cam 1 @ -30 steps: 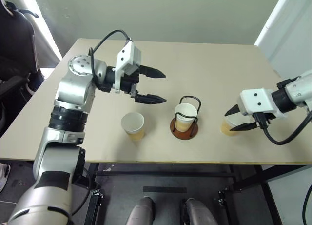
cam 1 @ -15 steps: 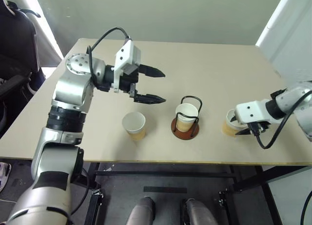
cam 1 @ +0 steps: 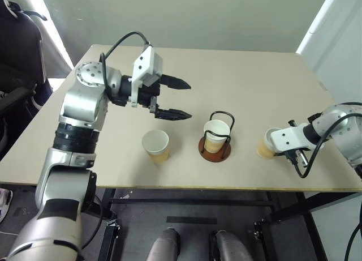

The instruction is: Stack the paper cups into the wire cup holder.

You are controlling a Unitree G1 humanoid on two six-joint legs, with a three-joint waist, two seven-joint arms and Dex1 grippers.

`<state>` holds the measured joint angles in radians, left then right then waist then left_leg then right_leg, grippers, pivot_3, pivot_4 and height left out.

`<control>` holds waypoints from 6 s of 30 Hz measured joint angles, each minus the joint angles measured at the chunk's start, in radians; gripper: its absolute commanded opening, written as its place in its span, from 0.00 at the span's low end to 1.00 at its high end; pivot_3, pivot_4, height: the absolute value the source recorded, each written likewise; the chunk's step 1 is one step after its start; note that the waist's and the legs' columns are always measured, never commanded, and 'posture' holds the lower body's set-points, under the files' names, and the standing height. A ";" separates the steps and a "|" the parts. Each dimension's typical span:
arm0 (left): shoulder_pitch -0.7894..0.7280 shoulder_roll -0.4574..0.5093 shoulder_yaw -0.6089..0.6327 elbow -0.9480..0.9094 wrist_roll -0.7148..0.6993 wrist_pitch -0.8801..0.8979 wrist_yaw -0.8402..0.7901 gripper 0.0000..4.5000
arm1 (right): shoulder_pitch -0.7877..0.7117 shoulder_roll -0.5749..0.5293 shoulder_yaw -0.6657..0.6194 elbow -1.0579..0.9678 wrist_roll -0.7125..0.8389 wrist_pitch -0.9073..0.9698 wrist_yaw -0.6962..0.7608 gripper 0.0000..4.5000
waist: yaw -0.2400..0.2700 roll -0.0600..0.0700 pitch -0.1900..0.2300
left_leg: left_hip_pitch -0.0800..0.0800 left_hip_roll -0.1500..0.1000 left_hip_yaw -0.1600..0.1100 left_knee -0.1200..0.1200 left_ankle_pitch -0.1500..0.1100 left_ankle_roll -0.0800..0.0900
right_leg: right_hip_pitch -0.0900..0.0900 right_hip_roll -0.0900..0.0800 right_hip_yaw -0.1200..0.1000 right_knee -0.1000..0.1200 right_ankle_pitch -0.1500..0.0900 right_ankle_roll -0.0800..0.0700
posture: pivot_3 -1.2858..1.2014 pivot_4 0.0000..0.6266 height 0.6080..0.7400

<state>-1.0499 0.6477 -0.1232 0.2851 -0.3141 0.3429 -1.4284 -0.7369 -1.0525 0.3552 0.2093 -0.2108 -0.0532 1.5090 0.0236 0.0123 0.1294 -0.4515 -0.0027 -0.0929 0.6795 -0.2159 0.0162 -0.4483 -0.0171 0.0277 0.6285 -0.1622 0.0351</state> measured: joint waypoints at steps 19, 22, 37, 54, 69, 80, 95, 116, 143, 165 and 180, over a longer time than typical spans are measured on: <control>0.000 0.052 0.000 0.095 0.060 -0.070 -0.036 1.00 | -0.257 0.001 -0.209 -0.270 0.277 0.368 0.026 0.01 | -0.001 0.000 0.000 | -0.002 0.000 0.000 -0.002 -0.001 -0.001 | -0.002 0.000 0.000 -0.001 -0.002 -0.004 | 0.52 0.24 1.00; -0.001 0.048 0.000 0.105 0.061 -0.077 -0.043 1.00 | -0.272 0.014 -0.217 -0.344 0.332 0.443 0.025 0.01 | -0.001 0.000 0.000 | -0.002 0.000 0.000 -0.002 -0.001 -0.001 | -0.002 0.000 0.000 -0.002 -0.004 -0.006 | 0.52 0.24 1.00; 0.000 0.041 0.000 0.103 0.061 -0.074 -0.044 1.00 | -0.270 0.119 -0.075 -0.340 0.289 0.347 0.011 0.01 | -0.002 0.000 0.000 | -0.002 0.000 0.000 -0.002 -0.001 -0.001 | -0.003 0.000 0.000 -0.001 -0.002 -0.003 | 0.52 0.24 1.00; 0.000 0.045 0.000 0.068 0.060 -0.053 -0.030 1.00 | -0.224 0.158 -0.012 -0.309 0.204 0.223 -0.002 0.01 | -0.003 0.000 0.000 | -0.002 0.000 0.000 -0.002 -0.001 -0.001 | -0.003 0.000 0.000 -0.001 -0.002 -0.003 | 0.52 0.24 1.00; 0.000 0.044 0.000 0.067 0.059 -0.052 -0.027 1.00 | -0.224 0.196 0.004 -0.255 0.139 0.153 -0.019 0.58 | -0.002 0.000 0.000 | -0.002 0.000 0.000 -0.002 -0.001 -0.001 | -0.003 0.000 0.000 -0.001 -0.002 -0.002 | 0.52 0.24 1.00; 0.000 0.041 0.000 0.066 0.059 -0.052 -0.024 1.00 | -0.239 0.248 -0.060 -0.277 0.247 0.360 -0.045 0.99 | -0.006 0.000 0.000 | -0.002 0.000 0.000 -0.002 -0.001 -0.002 | -0.003 0.000 0.000 -0.001 -0.002 -0.003 | 0.52 0.24 1.00; 0.084 0.311 -0.106 -0.151 0.037 -0.072 -0.142 1.00 | -0.233 0.120 -0.270 -0.464 0.623 0.854 -0.086 0.99 | -0.007 0.000 0.000 | -0.001 0.000 0.000 -0.005 -0.001 -0.004 | -0.004 0.000 0.001 0.001 -0.011 -0.012 | 0.52 0.24 1.00; 0.199 0.358 -0.244 -0.120 0.163 -0.296 -0.144 1.00 | -0.136 0.035 -0.280 -0.494 0.680 0.821 -0.115 0.99 | -0.008 0.000 0.000 | -0.001 0.000 -0.001 -0.005 -0.002 -0.004 | -0.005 0.001 0.001 0.002 -0.012 -0.014 | 0.52 0.24 1.00; 0.165 0.252 -0.255 0.003 0.294 -0.381 -0.145 0.00 | -0.021 -0.041 -0.295 -0.302 0.602 0.577 -0.098 1.00 | -0.006 0.000 0.000 | -0.001 0.000 -0.001 -0.004 -0.002 -0.003 | -0.005 0.000 0.001 0.003 -0.008 -0.007 | 0.52 0.24 1.00; -0.223 -0.030 -0.156 0.307 0.258 -0.496 -0.097 0.00 | -0.046 -0.039 -0.209 -0.184 0.461 0.498 -0.001 1.00 | 0.003 0.000 0.000 | -0.004 0.000 0.000 -0.001 -0.005 0.000 | -0.003 0.000 0.000 0.000 -0.004 -0.002 | 0.52 0.24 1.00; -0.239 -0.136 -0.123 0.279 0.181 -0.386 -0.118 0.00 | -0.015 -0.040 -0.226 -0.226 0.464 0.547 -0.048 1.00 | 0.005 0.000 0.000 | -0.004 0.000 0.000 0.003 -0.006 0.002 | -0.002 0.000 0.001 -0.001 -0.003 0.002 | 0.52 0.24 1.00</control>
<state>-1.2888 0.5117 -0.2467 0.5641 -0.1330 -0.0434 -1.5464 -0.7518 -1.0929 0.1295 -0.0170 0.2532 0.4941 1.4613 0.0290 0.0123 0.1294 -0.4551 -0.0030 -0.0925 0.6821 -0.2216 0.0183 -0.4500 -0.0168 0.0283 0.6278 -0.1654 0.0367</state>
